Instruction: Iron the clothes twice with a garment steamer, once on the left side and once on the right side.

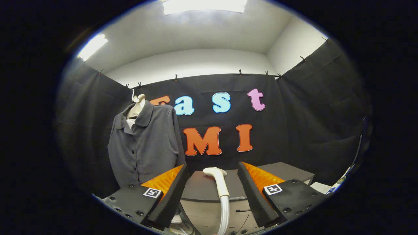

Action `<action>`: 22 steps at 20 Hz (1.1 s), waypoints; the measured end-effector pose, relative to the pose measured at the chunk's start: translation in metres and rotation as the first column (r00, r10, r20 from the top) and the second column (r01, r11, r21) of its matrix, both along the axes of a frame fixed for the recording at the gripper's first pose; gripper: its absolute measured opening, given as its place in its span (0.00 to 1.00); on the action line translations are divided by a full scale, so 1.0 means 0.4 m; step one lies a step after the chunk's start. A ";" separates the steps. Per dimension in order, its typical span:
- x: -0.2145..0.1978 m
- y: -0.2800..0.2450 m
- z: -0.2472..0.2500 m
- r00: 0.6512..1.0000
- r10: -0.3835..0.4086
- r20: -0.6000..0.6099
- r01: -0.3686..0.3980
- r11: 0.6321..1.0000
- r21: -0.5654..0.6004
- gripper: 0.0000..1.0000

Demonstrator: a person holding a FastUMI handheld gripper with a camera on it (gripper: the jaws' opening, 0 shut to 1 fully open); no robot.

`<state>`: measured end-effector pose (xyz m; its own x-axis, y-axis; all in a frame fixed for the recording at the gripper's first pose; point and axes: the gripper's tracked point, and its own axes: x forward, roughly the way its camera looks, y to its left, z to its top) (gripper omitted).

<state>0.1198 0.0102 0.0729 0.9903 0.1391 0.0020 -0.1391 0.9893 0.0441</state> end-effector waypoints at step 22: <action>0.537 0.003 -0.365 0.862 0.088 -0.499 -0.109 0.994 -0.015 0.98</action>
<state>0.3344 0.0113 -0.0730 0.8393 0.2251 -0.4949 -0.2063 0.9740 0.0932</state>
